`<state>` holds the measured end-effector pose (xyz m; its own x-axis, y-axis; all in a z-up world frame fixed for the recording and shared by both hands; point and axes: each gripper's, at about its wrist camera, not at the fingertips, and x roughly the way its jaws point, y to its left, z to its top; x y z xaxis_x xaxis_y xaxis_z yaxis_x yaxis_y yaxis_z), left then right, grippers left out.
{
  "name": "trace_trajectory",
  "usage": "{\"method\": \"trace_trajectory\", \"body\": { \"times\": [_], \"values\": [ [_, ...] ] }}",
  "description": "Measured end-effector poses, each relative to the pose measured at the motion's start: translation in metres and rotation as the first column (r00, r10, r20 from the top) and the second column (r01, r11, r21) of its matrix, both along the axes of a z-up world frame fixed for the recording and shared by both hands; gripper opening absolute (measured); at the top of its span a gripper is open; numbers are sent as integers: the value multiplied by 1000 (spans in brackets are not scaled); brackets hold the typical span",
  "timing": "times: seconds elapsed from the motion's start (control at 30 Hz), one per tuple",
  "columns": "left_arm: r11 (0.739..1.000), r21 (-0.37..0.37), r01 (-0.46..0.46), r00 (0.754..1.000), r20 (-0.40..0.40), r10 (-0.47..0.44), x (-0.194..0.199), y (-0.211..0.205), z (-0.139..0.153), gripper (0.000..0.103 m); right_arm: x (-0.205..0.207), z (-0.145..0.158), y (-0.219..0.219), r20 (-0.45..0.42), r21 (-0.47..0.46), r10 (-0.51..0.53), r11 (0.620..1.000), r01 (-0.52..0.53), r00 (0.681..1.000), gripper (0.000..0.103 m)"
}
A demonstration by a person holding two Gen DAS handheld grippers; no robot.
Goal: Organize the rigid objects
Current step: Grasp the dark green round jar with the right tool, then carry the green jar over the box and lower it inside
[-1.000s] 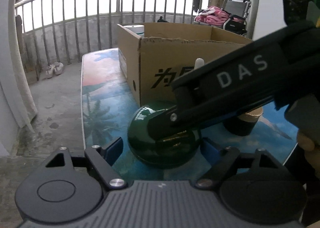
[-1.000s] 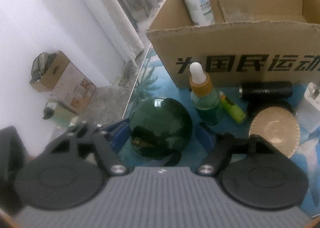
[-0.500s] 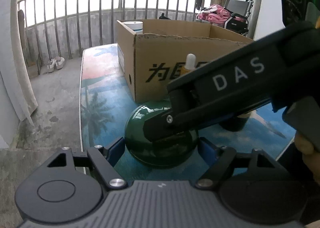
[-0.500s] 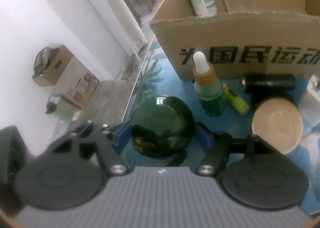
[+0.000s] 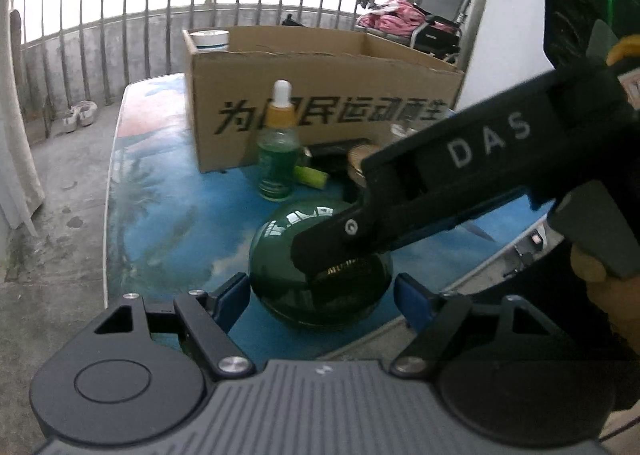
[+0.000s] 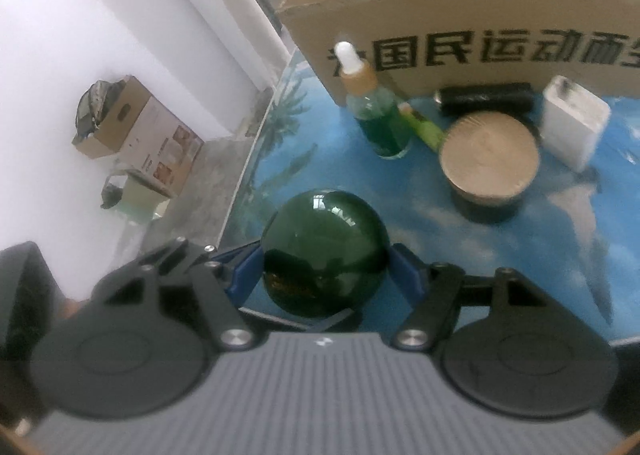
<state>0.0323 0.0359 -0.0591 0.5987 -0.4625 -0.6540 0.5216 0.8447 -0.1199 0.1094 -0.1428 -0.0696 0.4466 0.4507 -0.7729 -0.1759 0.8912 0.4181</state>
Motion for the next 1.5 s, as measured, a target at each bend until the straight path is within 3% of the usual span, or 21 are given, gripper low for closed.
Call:
{"method": "trace_trajectory", "body": {
  "times": [0.1, 0.33, 0.63, 1.1, 1.5],
  "values": [
    [1000, 28, 11, 1000, 15, -12, -1, -6, -2, 86, -7, 0, -8, 1, 26, 0, 1000, 0, 1000, 72],
    [996, 93, 14, 999, 29, -17, 4, -17, -10, 87, -4, -5, -10, 3, 35, 6, 999, -6, 1000, 79],
    [995, 95, 7, 1000, 22, -9, 10, -19, -16, 81, 6, -17, -3, -22, 47, 20, 999, -19, 1000, 80],
    [997, 82, -15, 1000, 17, 13, 10, -14, -11, 81, 7, -16, 3, -6, 26, 34, 999, -34, 999, 80],
    [992, 117, -38, 994, 103, 25, -10, -25, 15, 81, -16, 12, -6, 75, 64, 47, 997, -52, 996, 80]
  ]
}}
